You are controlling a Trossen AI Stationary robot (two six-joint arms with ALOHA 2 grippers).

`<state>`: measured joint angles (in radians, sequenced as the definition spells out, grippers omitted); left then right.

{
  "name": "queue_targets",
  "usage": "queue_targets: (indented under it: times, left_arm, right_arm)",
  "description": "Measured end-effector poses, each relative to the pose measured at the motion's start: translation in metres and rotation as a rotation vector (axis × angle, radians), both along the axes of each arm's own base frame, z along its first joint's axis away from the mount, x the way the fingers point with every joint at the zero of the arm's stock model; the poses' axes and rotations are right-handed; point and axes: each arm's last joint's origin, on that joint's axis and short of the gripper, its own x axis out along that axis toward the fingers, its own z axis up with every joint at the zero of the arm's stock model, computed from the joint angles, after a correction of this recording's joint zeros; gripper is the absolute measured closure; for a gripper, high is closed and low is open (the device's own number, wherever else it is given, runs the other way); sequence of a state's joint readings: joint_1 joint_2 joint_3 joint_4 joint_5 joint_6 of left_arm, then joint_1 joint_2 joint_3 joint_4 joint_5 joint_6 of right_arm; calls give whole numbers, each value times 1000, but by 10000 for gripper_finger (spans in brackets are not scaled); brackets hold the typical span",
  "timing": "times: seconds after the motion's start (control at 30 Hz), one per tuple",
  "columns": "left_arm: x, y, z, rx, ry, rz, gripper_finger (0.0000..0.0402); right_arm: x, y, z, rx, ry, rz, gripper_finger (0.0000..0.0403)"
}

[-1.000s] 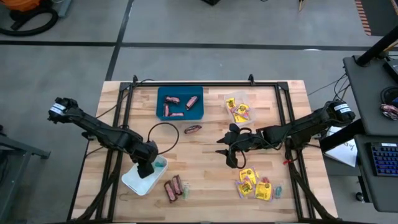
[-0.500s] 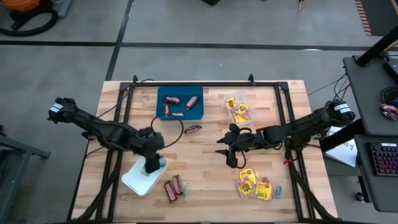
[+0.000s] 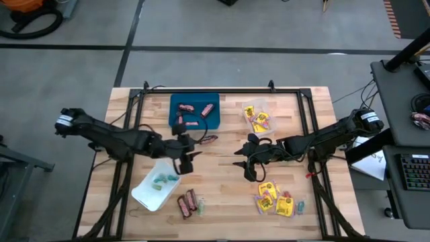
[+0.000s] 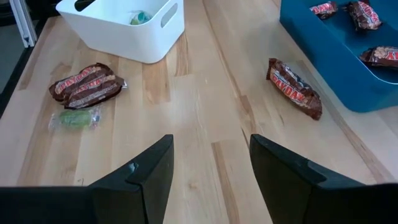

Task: Sort candy
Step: Put the brown chocolate into the blue bin

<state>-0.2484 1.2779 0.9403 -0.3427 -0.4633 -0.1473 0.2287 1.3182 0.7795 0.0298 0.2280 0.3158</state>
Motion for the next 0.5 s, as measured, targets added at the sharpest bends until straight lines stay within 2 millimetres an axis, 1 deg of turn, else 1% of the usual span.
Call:
queue_targets:
  times: [0.2, 0.37, 0.5]
  left_arm:
    - [25, 8, -38, 17, 4, 36, 232]
    - [40, 16, -69, 33, 95, 106, 201]
    - [47, 17, -85, 65, 149, 123, 173]
  right_arm:
    - [0, 0, 0, 0, 0, 0, 202]
    - [0, 0, 0, 0, 0, 0, 202]
    - [0, 0, 0, 0, 0, 0, 202]
